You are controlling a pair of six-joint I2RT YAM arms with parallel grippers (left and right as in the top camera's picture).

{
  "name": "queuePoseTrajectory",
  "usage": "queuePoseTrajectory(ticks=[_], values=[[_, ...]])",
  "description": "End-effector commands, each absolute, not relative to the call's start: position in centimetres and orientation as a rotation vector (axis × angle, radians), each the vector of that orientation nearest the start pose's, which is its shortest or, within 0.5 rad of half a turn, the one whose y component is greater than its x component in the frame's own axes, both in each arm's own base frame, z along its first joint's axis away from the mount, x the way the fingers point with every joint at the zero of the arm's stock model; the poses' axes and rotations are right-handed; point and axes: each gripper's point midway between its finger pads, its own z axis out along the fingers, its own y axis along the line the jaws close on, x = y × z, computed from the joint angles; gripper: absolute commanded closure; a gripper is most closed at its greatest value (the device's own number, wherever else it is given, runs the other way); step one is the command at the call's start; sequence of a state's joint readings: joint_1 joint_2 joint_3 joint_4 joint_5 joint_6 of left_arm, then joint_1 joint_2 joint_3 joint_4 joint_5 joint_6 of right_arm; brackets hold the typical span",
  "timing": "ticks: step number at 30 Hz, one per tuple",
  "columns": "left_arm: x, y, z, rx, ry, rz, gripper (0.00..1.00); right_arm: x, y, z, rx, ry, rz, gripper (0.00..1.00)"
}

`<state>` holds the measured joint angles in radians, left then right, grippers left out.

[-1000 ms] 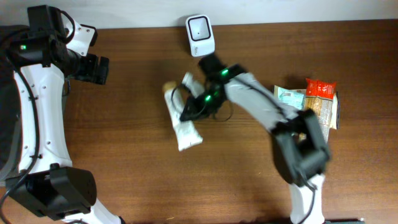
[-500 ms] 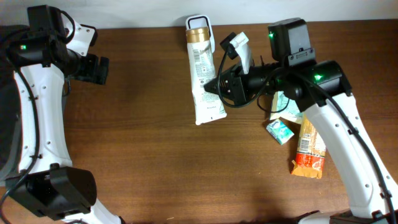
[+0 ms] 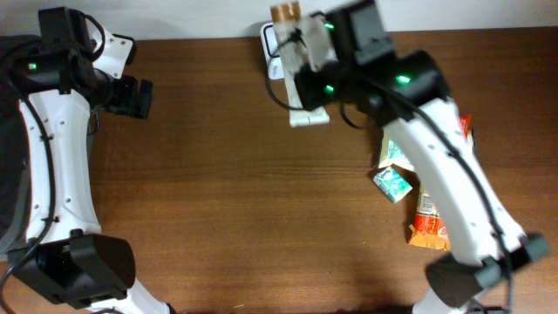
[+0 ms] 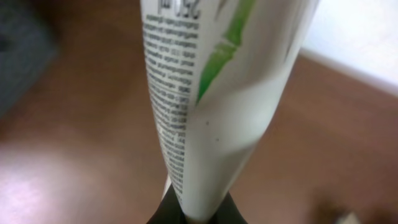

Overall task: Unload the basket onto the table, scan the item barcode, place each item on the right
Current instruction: 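Hold the white tube in front of the white scanner, then place the white tube at the right with the other items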

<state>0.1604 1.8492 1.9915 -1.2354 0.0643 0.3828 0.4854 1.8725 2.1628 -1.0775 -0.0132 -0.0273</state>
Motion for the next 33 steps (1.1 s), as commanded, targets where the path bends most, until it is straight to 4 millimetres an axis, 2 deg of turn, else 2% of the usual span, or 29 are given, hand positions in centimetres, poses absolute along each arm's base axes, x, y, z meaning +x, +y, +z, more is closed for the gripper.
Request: queuePoseTrajectory(ticks=[1, 3, 4, 6, 8, 12, 14, 22, 24, 28, 29, 33], values=[[43.4, 6.0, 25.2, 0.33, 2.62, 0.094, 0.01, 51.4, 19.4, 31.1, -0.576, 2.125, -0.402, 0.96], [43.4, 6.0, 25.2, 0.33, 2.62, 0.094, 0.01, 55.5, 18.6, 29.6, -0.601, 2.027, -0.64, 0.96], [43.4, 6.0, 25.2, 0.33, 2.62, 0.094, 0.01, 57.9, 18.7, 27.9, -0.675, 1.975, -0.752, 0.96], [43.4, 6.0, 25.2, 0.33, 2.62, 0.094, 0.01, 60.5, 18.9, 25.7, -0.746, 1.917, -0.835, 0.96], [43.4, 6.0, 25.2, 0.33, 2.62, 0.094, 0.01, 62.9, 19.2, 22.4, -0.803, 1.875, -0.903, 0.96], [43.4, 6.0, 25.2, 0.33, 2.62, 0.094, 0.01, 64.9, 20.2, 17.1, -0.828, 1.859, -0.921, 0.96], [43.4, 6.0, 25.2, 0.33, 2.62, 0.094, 0.01, 64.9, 20.2, 15.7, -0.847, 1.874, -0.927, 0.96], [43.4, 6.0, 25.2, 0.33, 2.62, 0.094, 0.01, 64.8, 20.6, 15.9, -0.846, 1.869, -0.926, 0.96], [43.4, 6.0, 25.2, 0.33, 2.62, 0.094, 0.01, 64.6, 20.8, 17.1, -0.822, 1.858, -0.91, 0.96], [43.4, 6.0, 25.2, 0.33, 2.62, 0.094, 0.01, 63.6, 20.8, 21.1, -0.702, 1.868, -0.804, 0.96], [43.4, 6.0, 25.2, 0.33, 2.62, 0.094, 0.01, 63.0, 20.8, 21.9, -0.708, 1.881, -0.776, 0.96], [43.4, 6.0, 25.2, 0.33, 2.62, 0.094, 0.01, 59.3, 22.2, 25.6, -0.713, 1.967, -0.471, 0.96]])
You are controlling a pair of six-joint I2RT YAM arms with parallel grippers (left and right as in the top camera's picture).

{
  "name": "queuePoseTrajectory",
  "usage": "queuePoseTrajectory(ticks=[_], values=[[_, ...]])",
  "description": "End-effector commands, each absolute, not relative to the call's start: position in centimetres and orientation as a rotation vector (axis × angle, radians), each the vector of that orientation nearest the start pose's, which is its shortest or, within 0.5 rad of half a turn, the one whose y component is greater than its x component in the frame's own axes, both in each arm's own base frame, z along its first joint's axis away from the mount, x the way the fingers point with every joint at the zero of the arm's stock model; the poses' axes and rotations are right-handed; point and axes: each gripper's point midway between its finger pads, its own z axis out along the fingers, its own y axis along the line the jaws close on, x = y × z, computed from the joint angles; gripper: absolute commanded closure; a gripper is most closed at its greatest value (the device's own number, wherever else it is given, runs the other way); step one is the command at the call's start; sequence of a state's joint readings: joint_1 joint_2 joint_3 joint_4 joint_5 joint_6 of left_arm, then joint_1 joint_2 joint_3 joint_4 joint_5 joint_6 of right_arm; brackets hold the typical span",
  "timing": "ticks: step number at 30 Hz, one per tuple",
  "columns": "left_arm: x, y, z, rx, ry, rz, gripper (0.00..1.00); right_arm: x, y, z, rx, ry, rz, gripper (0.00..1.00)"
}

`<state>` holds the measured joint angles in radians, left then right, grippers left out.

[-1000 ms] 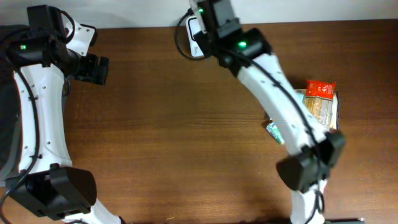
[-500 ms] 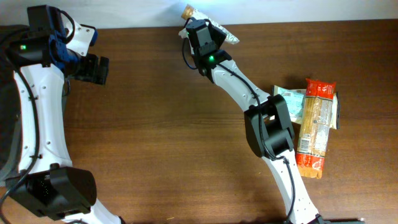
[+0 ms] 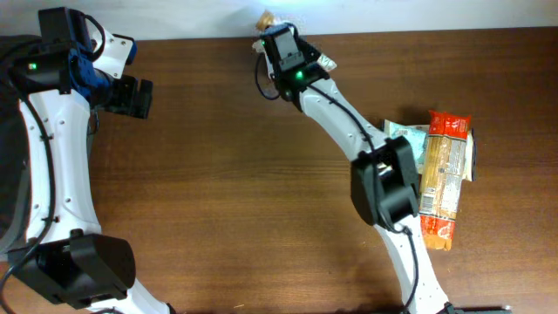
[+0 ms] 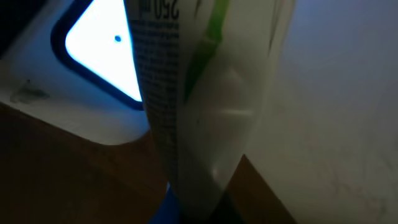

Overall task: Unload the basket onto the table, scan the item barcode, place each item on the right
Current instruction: 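Place the white tube at the right with the other items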

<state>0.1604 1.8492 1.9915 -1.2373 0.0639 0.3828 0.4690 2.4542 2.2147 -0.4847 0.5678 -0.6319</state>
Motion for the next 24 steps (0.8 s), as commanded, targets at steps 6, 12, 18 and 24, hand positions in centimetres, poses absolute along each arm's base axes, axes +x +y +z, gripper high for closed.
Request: queuePoseTrajectory(ticks=[6, 12, 18, 24], values=[[43.4, 6.0, 25.2, 0.33, 2.62, 0.094, 0.01, 47.1, 22.9, 32.7, -0.689, 2.174, 0.184, 0.96], [43.4, 6.0, 25.2, 0.33, 2.62, 0.094, 0.01, 37.2, 15.1, 30.0, -0.572, 2.63, 0.256, 0.96], [43.4, 6.0, 25.2, 0.33, 2.62, 0.094, 0.01, 34.7, 9.7, 19.3, -0.303, 3.046, 0.204, 0.96], [43.4, 6.0, 25.2, 0.33, 2.62, 0.094, 0.01, 34.7, 6.6, 8.6, -0.16, 3.112, 0.189, 0.96]])
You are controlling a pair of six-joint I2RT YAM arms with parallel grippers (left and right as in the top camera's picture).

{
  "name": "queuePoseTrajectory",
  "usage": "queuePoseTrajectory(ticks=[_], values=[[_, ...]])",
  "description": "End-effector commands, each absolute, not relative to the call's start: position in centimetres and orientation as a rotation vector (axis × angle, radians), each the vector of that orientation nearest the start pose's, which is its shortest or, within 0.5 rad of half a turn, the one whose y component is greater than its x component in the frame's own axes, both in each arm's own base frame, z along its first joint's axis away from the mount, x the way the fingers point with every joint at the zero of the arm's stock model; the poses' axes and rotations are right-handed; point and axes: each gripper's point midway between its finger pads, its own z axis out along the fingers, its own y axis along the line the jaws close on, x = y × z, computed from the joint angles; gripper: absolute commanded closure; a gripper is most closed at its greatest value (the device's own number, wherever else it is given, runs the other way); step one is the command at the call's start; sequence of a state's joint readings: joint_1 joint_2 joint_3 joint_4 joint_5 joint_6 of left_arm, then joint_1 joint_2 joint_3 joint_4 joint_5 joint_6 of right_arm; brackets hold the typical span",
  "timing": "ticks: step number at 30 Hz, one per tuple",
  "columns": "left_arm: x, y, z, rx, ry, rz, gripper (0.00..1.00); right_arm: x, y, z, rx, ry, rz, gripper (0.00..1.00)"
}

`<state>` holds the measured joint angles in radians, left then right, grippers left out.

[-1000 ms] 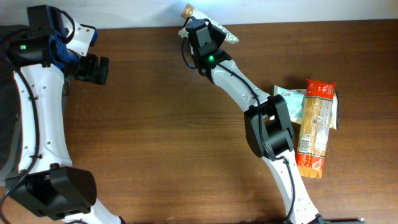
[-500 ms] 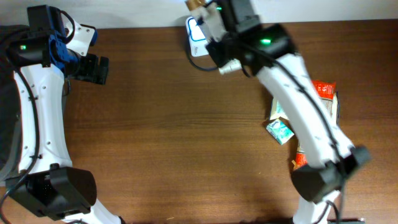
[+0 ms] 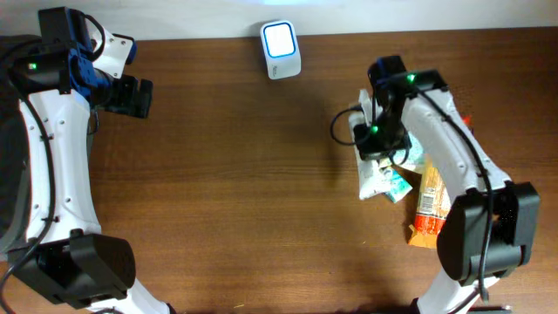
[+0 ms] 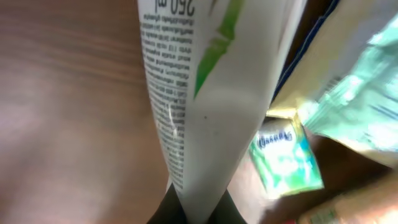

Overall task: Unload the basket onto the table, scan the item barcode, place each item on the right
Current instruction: 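Place the white tube at the right with the other items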

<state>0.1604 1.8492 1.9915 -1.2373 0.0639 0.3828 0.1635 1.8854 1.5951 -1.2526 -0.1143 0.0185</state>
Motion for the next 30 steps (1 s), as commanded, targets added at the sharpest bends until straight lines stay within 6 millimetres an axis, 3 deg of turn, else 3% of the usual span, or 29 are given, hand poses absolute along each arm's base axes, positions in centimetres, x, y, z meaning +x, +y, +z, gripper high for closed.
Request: queuePoseTrajectory(ticks=[1, 3, 5, 6, 7, 8, 10, 13, 15, 16, 18, 19, 22, 24, 30], values=[[43.4, 6.0, 25.2, 0.33, 2.62, 0.094, 0.01, 34.4, 6.0, 6.9, -0.135, 3.115, 0.189, 0.9], [43.4, 6.0, 25.2, 0.33, 2.62, 0.094, 0.01, 33.9, 5.8, 6.0, -0.171, 3.128, 0.188, 0.73], [43.4, 6.0, 25.2, 0.33, 2.62, 0.094, 0.01, 34.1, 5.8, 6.4, -0.172, 3.119, 0.188, 0.51], [43.4, 6.0, 25.2, 0.33, 2.62, 0.094, 0.01, 34.4, 5.8, 7.1, -0.171, 3.112, 0.19, 0.46], [43.4, 6.0, 25.2, 0.33, 2.62, 0.094, 0.01, 34.9, 5.9, 9.0, -0.173, 3.104, 0.189, 0.39], [43.4, 6.0, 25.2, 0.33, 2.62, 0.094, 0.01, 35.3, 5.9, 10.9, -0.179, 3.088, 0.189, 0.37], [43.4, 6.0, 25.2, 0.33, 2.62, 0.094, 0.01, 36.3, 6.3, 16.3, -0.2, 3.016, 0.193, 0.35], [43.4, 6.0, 25.2, 0.33, 2.619, 0.094, 0.01, 36.4, 7.5, 26.3, -0.227, 2.818, 0.214, 0.3], [43.4, 6.0, 25.2, 0.33, 2.62, 0.094, 0.01, 34.3, 8.4, 35.3, -0.226, 2.598, 0.244, 0.29], [43.4, 6.0, 25.2, 0.33, 2.62, 0.094, 0.01, 33.4, 8.5, 38.0, -0.238, 2.52, 0.252, 0.01], [43.4, 6.0, 25.2, 0.33, 2.62, 0.094, 0.01, 31.0, 8.3, 43.7, -0.243, 2.327, 0.264, 0.01], [43.4, 6.0, 25.2, 0.33, 2.62, 0.094, 0.01, 30.0, 8.1, 45.2, -0.242, 2.274, 0.267, 0.01], [43.4, 6.0, 25.2, 0.33, 2.62, 0.094, 0.01, 27.4, 7.5, 47.6, -0.24, 2.19, 0.269, 0.01], [43.4, 6.0, 25.2, 0.33, 2.62, 0.094, 0.01, 25.4, 6.9, 48.1, -0.232, 2.176, 0.258, 0.01], [43.4, 6.0, 25.2, 0.33, 2.62, 0.094, 0.01, 23.5, 4.6, 49.1, -0.208, 2.12, 0.116, 0.02]])
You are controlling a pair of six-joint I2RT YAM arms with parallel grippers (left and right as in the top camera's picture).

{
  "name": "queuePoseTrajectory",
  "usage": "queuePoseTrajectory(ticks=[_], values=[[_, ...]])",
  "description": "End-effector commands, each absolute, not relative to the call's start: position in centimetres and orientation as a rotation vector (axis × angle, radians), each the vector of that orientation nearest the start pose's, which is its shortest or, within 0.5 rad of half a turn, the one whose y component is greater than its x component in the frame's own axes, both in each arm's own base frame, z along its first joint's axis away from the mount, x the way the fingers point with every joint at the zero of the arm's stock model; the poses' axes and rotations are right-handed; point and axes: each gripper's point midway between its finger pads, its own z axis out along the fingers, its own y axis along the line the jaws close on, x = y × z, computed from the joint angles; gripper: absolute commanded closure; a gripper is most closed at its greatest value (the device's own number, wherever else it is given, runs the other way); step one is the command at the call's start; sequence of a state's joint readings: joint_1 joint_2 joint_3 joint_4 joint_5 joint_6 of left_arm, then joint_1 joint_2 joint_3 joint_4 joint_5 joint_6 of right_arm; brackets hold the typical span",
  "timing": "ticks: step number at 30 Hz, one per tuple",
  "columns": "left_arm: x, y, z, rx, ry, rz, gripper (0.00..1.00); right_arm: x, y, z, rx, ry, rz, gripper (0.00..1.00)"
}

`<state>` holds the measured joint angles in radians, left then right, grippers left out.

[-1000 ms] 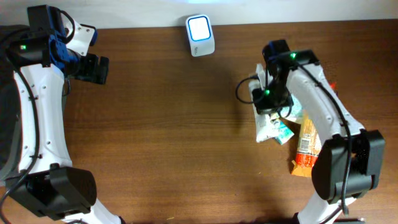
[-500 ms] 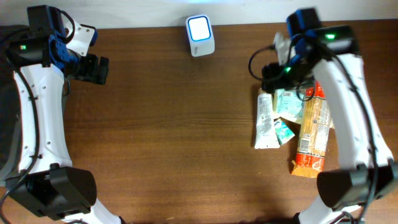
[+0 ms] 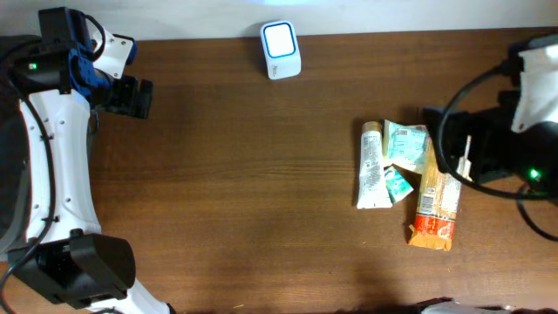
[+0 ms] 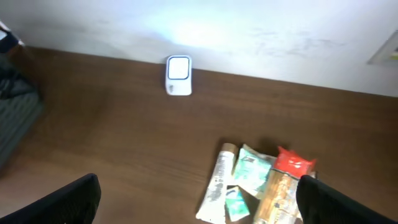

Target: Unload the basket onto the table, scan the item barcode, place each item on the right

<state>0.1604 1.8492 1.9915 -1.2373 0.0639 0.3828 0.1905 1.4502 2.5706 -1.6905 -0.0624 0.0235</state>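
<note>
The white tube with green print [image 3: 370, 166] lies flat on the brown table at the left side of the item pile; the right wrist view shows the tube [image 4: 216, 185] too. The white scanner [image 3: 281, 50] with its lit window stands at the table's far edge, and the scanner [image 4: 178, 74] is far ahead in the wrist view. My right gripper [image 4: 198, 186] is open and empty, raised well above the table, its dark fingers [image 4: 68, 200] wide apart. My left gripper [image 3: 131, 96] hangs at the far left; its jaws cannot be made out.
Beside the tube lie a pale green packet [image 3: 405, 144], a small teal packet [image 3: 398, 185] and a long orange-and-red packet [image 3: 436, 199]. My right arm [image 3: 514, 122] stands at the table's right edge. A white wall runs behind the scanner.
My right gripper was shut on the white tube over the item pile. Now the tube lies on the table left of the pile, and the gripper is open, raised and farther right.
My right gripper held the white tube close to the scanner at the far edge. Then the tube was in front of the scanner's lit window. Later it was over the pile at the right, still gripped. Now it lies there, released. The left arm stayed put.
</note>
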Motion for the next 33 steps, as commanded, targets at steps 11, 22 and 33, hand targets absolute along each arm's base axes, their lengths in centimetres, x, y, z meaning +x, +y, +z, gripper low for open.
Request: queuePoseTrajectory(ticks=[11, 22, 33], values=[[43.4, 6.0, 25.2, 0.33, 2.62, 0.094, 0.01, 26.3, 3.7, 40.3, -0.275, 1.702, 0.038, 0.02], [43.4, 6.0, 25.2, 0.33, 2.62, 0.094, 0.01, 23.6, 3.9, 23.1, -0.28, 1.399, 0.03, 0.01], [43.4, 6.0, 25.2, 0.33, 2.62, 0.094, 0.01, 24.0, 4.8, 16.2, -0.299, 1.597, 0.127, 0.01]])
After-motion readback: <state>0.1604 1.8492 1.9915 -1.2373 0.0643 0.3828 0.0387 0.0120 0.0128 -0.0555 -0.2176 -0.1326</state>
